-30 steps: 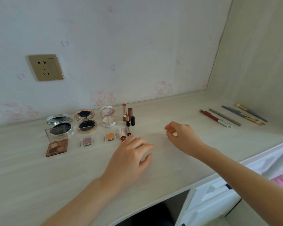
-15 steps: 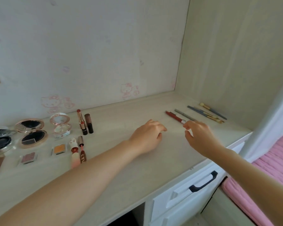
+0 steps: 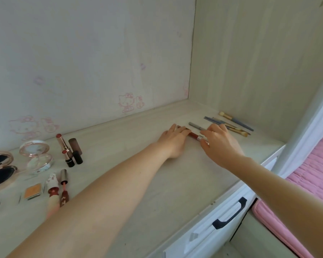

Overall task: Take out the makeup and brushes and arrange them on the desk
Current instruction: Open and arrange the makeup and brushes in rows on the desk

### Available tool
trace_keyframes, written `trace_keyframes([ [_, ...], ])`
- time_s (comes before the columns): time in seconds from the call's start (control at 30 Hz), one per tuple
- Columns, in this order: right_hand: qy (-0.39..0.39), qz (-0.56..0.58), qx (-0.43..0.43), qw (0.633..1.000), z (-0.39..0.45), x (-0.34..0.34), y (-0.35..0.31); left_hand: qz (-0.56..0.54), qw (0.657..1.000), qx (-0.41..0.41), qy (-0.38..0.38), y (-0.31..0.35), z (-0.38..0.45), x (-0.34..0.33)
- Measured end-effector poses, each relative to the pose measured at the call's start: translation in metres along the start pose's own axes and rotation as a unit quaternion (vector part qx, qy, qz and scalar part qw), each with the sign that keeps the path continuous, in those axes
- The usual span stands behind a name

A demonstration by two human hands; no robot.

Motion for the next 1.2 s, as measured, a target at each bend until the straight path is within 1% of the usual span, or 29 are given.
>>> trace_keyframes([
  [0.1, -0.011, -0.032, 0.025, 0.999, -0.001, -0.004, -0.005, 0.002, 0.999, -0.001, 0.043, 0.000, -0.001, 0.004],
  [0.17, -0.003, -0.029, 0.036, 0.999, -0.003, -0.003, -0.008, 0.016, 0.997, -0.018, 0.077, 0.003, -0.003, 0.008],
  [0.2, 0.001, -0.025, 0.037, 0.999, -0.003, -0.003, -0.010, 0.024, 0.996, -0.030, 0.082, 0.003, -0.003, 0.009],
  [0.33, -0.004, -0.016, 0.021, 1.000, -0.002, -0.006, -0.011, 0.082, 0.995, -0.046, 0.044, 0.001, -0.001, 0.008],
  [0.57, -0.025, -0.003, 0.002, 1.000, 0.000, -0.012, -0.010, 0.102, 0.990, -0.059, 0.072, -0.004, -0.018, 0.011],
  [0.73, 0.010, 0.009, 0.024, 1.000, -0.009, -0.001, -0.027, 0.139, 0.983, -0.075, 0.095, -0.014, -0.043, 0.020],
  [0.8, 0.024, 0.030, 0.040, 0.998, -0.012, 0.007, -0.037, 0.135, 0.982, -0.084, 0.101, -0.022, -0.057, 0.026],
  [0.97, 0.052, 0.120, 0.072, 0.989, -0.020, 0.028, -0.066, 0.069, 0.986, -0.077, 0.130, -0.046, -0.106, 0.046],
  [1.1, 0.043, 0.200, 0.095, 0.974, -0.026, 0.039, -0.101, 0.037, 0.980, -0.088, 0.174, -0.063, -0.162, 0.065],
  [1.2, 0.037, 0.271, 0.109, 0.956, -0.036, 0.044, -0.136, 0.027, 0.974, -0.086, 0.210, -0.077, -0.209, 0.077],
])
Point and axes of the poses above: each hand's wrist, its own z-axis towards the middle knuckle, its own x-axis out of the back of the hand, y = z × x, the point moved 5 cm from there along z, towards the middle knuckle, and after that the axes turned 11 degrees about -y, right-handed, at the moved point
